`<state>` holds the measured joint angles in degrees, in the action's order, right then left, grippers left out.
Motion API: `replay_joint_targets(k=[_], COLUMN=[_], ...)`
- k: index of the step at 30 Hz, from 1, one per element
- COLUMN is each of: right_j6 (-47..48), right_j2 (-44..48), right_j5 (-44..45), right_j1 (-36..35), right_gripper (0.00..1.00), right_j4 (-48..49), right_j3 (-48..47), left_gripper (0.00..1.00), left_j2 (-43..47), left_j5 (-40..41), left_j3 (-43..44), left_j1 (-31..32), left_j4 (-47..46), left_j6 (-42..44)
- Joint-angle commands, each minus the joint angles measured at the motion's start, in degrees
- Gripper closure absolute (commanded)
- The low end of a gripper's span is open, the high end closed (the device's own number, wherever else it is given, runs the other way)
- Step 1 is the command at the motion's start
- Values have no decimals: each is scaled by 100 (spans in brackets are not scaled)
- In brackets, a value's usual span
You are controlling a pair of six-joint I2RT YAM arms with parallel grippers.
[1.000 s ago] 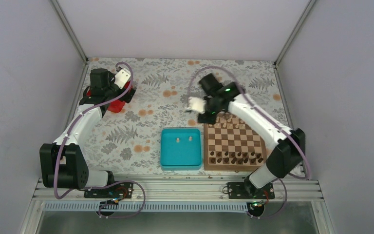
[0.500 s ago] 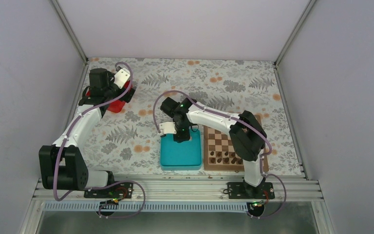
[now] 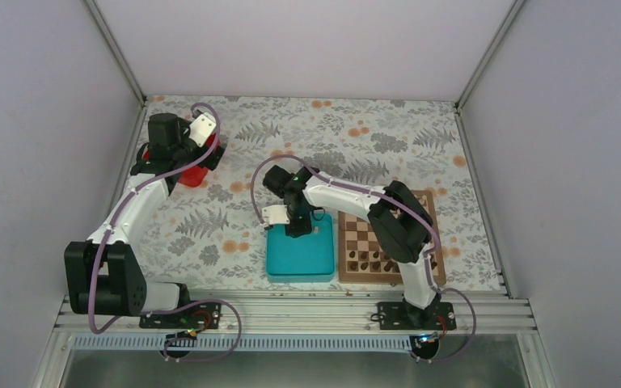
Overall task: Set up the chess pieces on the board
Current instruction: Pick up the chess piece from the storage box.
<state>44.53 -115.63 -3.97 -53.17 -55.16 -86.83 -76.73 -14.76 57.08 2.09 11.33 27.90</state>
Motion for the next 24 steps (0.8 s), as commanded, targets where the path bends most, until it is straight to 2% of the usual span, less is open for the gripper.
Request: replay_joint_targets(k=[1,3,5,6,12,19,24], right_j6=[48,39,31,2,-103,-294,-249], right_j2=[-194,-224,-243,-278,-90,1240,2294], right_j5=[79,30,-22,-6,-211,-138,100], right_j1=[29,55,68,67,114,585,1854], right_gripper=[55,58,73,77,94,95,94], right_j4=[140,200,263,272,50,-741,-1187], right_j3=[96,124,154,158,-27,-253,-107], left_gripper=[0,0,0,0,0,0,0], left_j2=[95,92,80,79,71,90,45], left_j5=[-141,-158,-168,-172,-185,-141,-154], left_j3=[-49,-54,-52,-48,-43,-48,-17], left_j1=[-7,-7,-7,-7,-7,-11,-7], left_j4=[-92,-90,-89,-92,-71,-66,-54], left_j6=[40,40,38,40,40,40,40])
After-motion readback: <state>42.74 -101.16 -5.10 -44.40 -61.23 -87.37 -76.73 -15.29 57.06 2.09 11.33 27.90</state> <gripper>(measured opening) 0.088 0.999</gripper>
